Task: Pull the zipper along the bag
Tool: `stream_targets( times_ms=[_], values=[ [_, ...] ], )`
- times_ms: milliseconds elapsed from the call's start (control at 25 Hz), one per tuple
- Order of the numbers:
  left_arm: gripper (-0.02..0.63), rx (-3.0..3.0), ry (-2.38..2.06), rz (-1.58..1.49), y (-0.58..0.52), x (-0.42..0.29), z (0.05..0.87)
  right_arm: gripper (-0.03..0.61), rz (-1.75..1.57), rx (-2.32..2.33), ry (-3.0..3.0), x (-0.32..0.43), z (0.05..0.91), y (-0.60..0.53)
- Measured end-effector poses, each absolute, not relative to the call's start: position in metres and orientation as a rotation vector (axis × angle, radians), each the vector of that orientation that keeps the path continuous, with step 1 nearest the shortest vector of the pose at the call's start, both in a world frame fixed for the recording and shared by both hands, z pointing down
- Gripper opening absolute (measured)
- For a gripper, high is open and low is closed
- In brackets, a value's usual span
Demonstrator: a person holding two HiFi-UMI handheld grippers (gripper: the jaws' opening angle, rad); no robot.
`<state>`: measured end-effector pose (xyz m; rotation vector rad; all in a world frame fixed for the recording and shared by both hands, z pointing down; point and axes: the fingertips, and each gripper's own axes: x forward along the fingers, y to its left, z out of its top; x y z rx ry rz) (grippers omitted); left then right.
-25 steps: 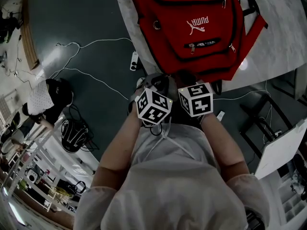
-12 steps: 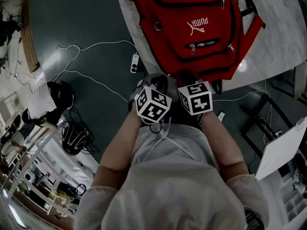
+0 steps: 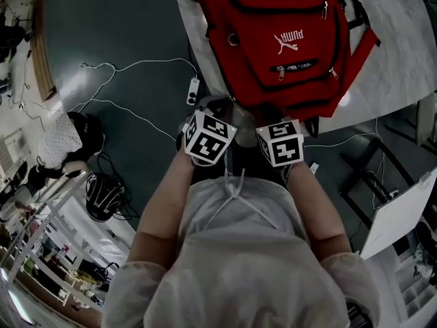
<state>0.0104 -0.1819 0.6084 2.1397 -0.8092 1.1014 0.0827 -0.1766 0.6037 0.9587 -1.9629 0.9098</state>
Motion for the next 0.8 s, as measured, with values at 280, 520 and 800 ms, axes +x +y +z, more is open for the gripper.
stream_targets(
  times_ms=[280,520,800],
  values=[
    [0.021,2.152,-0.856,1.106,-0.208,-0.004,0.607,0.027,0.864,0.943,-1.950,0.083,0.604,-0.176],
    [0.021,2.158,-0.901,1.101,-0.234,-0.016,0.605,0.026,0.843,0.918,-1.945,0.082,0.604,-0.177],
    [0.021,2.129,-0.974,1.059,-0.266,-0.028,0.602,0.026,0.812,0.894,-1.947,0.083,0.607,-0.176]
  ],
)
